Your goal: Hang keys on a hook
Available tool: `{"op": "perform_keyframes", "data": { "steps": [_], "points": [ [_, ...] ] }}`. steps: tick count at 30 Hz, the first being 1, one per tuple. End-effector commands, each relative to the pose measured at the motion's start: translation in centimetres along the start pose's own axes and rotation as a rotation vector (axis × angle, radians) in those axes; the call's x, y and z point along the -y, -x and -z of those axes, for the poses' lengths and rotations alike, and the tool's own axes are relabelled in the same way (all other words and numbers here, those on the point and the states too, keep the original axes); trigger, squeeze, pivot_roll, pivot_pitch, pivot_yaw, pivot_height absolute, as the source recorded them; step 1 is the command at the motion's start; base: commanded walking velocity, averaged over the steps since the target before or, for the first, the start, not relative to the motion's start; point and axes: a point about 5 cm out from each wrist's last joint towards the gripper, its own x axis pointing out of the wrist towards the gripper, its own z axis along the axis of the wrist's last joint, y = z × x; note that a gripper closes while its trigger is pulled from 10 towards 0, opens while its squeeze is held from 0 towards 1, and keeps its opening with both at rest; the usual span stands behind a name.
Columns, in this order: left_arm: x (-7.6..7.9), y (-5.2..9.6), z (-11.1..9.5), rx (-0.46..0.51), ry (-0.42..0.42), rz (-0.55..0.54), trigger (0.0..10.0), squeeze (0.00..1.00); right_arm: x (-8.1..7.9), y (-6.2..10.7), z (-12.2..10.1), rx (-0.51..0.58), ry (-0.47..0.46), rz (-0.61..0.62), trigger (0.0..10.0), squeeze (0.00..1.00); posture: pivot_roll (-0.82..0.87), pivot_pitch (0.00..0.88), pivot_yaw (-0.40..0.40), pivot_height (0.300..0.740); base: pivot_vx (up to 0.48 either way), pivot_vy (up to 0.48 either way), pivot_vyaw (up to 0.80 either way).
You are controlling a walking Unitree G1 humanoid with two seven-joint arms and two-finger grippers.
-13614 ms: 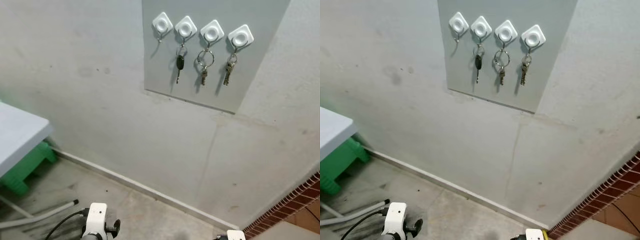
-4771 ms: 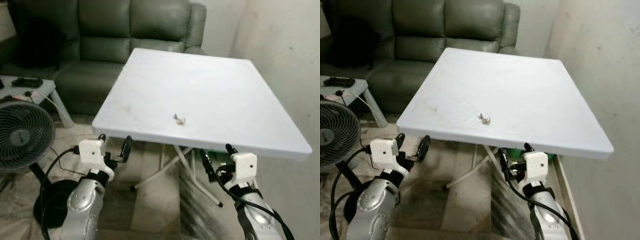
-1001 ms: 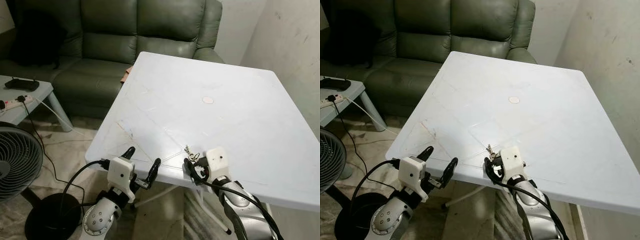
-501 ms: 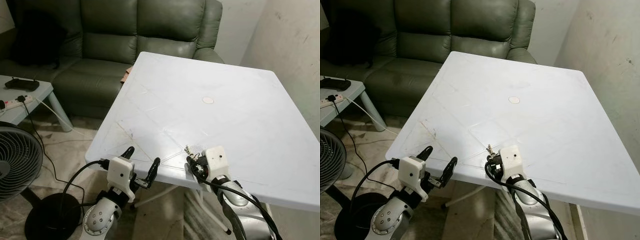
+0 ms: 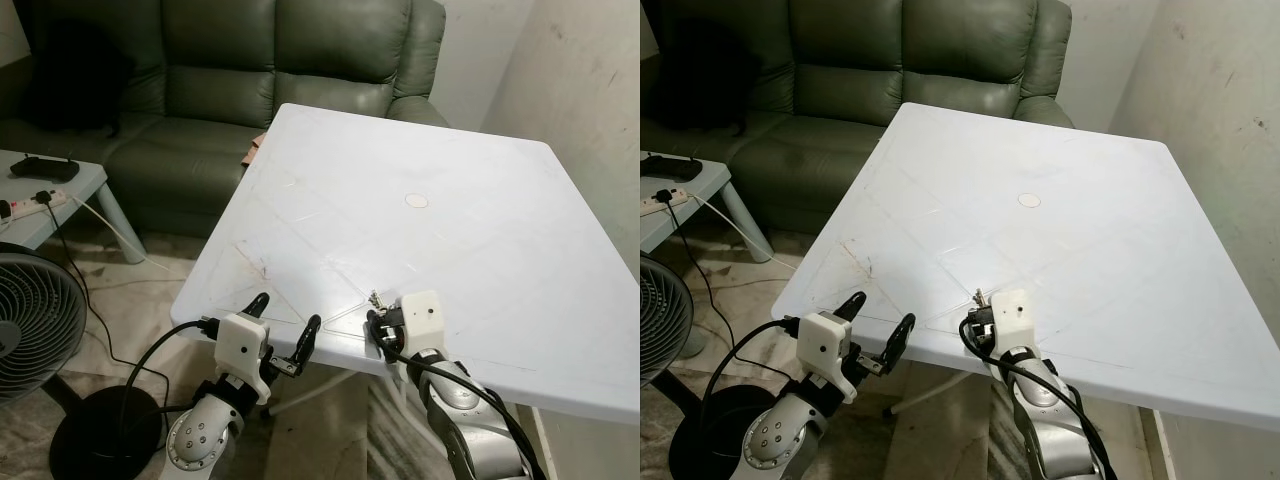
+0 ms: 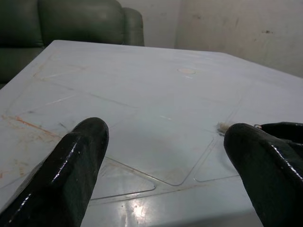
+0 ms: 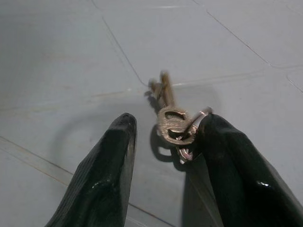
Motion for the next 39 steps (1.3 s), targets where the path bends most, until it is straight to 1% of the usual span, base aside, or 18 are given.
{"op": "perform_keyframes", "data": {
  "steps": [1, 3, 6, 7, 8, 9, 11, 13, 14, 16, 20, 21, 22, 23, 24, 25, 26, 39],
  "points": [
    [-0.02, -0.25, -0.65, 0.021, -0.014, 0.003, 10.0, 0.00, 0.18, -0.21, -0.25, -0.003, 0.011, 0.023, 10.0, 0.00, 0.00, 0.000, -0.069, 0.740, 0.000, 0.000, 0.00],
    [-0.01, -0.25, -0.64, 0.021, -0.012, 0.004, 10.0, 0.00, 0.52, -0.32, -0.26, -0.005, 0.021, 0.059, 10.0, 0.00, 0.00, 0.000, -0.069, 0.740, 0.000, 0.000, 0.00],
    [0.01, -0.28, -0.67, 0.022, -0.011, 0.004, 10.0, 0.00, 0.63, -0.35, -0.39, 0.003, 0.027, 0.073, 10.0, 0.00, 0.00, 0.000, -0.069, 0.740, 0.000, 0.000, 0.00],
    [0.01, -0.29, -0.68, 0.022, -0.011, 0.004, 10.0, 0.00, 0.68, -0.36, -0.47, 0.009, 0.033, 0.083, 9.8, 0.00, 0.00, 0.000, -0.069, 0.740, 0.000, 0.000, 0.00],
    [0.02, -0.28, -0.67, 0.022, -0.011, 0.004, 10.0, 0.00, 0.70, -0.38, -0.48, 0.009, 0.037, 0.090, 8.3, 0.00, 0.00, 0.000, -0.069, 0.740, 0.000, 0.000, 0.00],
    [0.05, -0.25, -0.65, 0.022, -0.009, 0.004, 10.0, 0.00, 0.72, -0.36, -0.51, 0.018, 0.038, 0.096, 5.5, 0.00, 0.00, 0.000, -0.069, 0.740, 0.000, 0.000, 0.00],
    [0.06, -0.23, -0.64, 0.022, -0.009, 0.004, 10.0, 0.00, 0.73, -0.35, -0.54, 0.024, 0.039, 0.098, 5.5, 0.00, 0.00, 0.000, -0.069, 0.740, 0.000, 0.000, 0.00],
    [0.06, -0.22, -0.63, 0.021, -0.007, 0.004, 10.0, 0.00, 0.67, -0.34, -0.50, 0.021, 0.034, 0.091, 4.4, 0.00, 0.00, 0.000, -0.070, 0.740, 0.000, 0.000, 0.00],
    [0.07, -0.22, -0.62, 0.021, -0.009, 0.004, 10.0, 0.00, 0.66, -0.34, -0.51, 0.023, 0.034, 0.090, 4.1, 0.00, 0.00, 0.000, -0.070, 0.740, 0.000, 0.000, 0.00],
    [0.09, -0.23, -0.62, 0.020, -0.010, 0.004, 10.0, 0.00, 0.66, -0.35, -0.54, 0.026, 0.036, 0.089, 4.0, 0.00, 0.00, 0.000, -0.070, 0.740, 0.000, 0.000, 0.00],
    [0.11, -0.22, -0.60, 0.020, -0.007, 0.004, 10.0, 0.00, 0.67, -0.32, -0.51, 0.028, 0.038, 0.095, 4.5, 0.00, 0.00, 0.000, -0.068, 0.740, 0.000, 0.000, 0.00],
    [0.13, -0.23, -0.60, 0.020, -0.008, 0.005, 10.0, 0.00, 0.66, -0.33, -0.50, 0.029, 0.032, 0.090, 5.2, 0.00, 0.00, 0.000, -0.068, 0.740, 0.000, 0.000, 0.00],
    [0.14, -0.24, -0.61, 0.020, -0.009, 0.006, 10.0, 0.00, 0.67, -0.34, -0.50, 0.030, 0.028, 0.087, 6.5, 0.00, 0.00, 0.000, -0.068, 0.740, 0.000, 0.000, 0.00],
    [0.15, -0.24, -0.61, 0.020, -0.009, 0.007, 10.0, 0.00, 0.68, -0.33, -0.52, 0.034, 0.030, 0.087, 6.7, 0.00, 0.00, 0.000, -0.067, 0.740, 0.000, 0.000, 0.00],
    [0.15, -0.25, -0.61, 0.020, -0.009, 0.008, 10.0, 0.00, 0.69, -0.32, -0.58, 0.044, 0.032, 0.084, 7.6, 0.00, 0.00, 0.000, -0.067, 0.740, 0.000, 0.000, 0.00],
    [0.15, -0.24, -0.59, 0.020, -0.009, 0.008, 10.0, 0.00, 0.67, -0.31, -0.60, 0.048, 0.031, 0.081, 7.6, 0.00, 0.00, 0.000, -0.066, 0.740, 0.000, 0.000, 0.00],
    [0.17, -0.25, -0.58, 0.019, -0.009, 0.009, 10.0, 0.00, 0.69, -0.32, -0.57, 0.044, 0.030, 0.080, 10.0, 0.00, 0.00, 0.000, -0.065, 0.740, 0.000, 0.000, 0.00],
    [0.26, -0.41, -0.68, 0.020, -0.011, 0.022, 10.0, 0.00, 0.77, -0.15, -0.56, 0.065, 0.003, 0.059, 10.0, 0.00, 0.00, 0.000, -0.059, 0.740, 0.000, 0.000, 0.00]
  ]
}}
